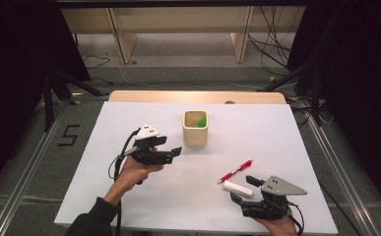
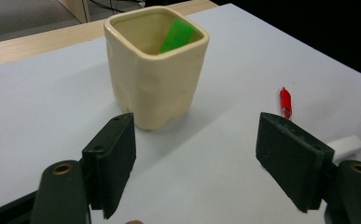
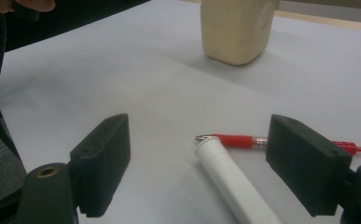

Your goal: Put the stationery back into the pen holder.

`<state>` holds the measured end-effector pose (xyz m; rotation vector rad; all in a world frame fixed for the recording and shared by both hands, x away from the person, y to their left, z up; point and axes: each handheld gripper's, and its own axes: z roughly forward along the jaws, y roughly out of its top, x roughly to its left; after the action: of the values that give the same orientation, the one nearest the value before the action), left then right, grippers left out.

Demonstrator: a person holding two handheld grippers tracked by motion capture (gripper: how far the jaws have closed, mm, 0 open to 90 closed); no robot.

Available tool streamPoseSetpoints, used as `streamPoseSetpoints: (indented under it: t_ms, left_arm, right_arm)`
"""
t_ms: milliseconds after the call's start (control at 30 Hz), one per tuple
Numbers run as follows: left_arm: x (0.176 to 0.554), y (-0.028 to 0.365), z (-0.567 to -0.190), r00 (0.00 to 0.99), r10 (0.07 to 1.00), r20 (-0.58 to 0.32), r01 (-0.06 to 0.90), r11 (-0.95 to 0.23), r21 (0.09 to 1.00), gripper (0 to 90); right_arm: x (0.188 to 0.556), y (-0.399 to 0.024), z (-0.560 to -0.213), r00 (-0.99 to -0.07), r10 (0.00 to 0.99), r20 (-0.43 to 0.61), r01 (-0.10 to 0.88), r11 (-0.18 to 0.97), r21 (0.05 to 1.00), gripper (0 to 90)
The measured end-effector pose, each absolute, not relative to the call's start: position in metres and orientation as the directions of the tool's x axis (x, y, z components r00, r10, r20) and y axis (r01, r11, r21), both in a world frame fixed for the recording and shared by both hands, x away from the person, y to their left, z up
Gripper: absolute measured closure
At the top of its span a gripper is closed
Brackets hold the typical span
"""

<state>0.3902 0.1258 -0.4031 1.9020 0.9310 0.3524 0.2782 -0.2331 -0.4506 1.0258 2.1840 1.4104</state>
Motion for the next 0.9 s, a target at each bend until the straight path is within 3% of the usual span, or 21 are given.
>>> streamPoseSetpoints:
  t_ms: [900]
  left_arm:
    - [0.348, 0.168, -0.431, 0.666, 0.73, -0.151, 0.449, -0.231, 0.863, 26.9]
  right_arm:
    - [0.293, -0.23, -0.443, -0.707, 0.705, 0.053, 0.432, 0.372, 0.822, 22.7]
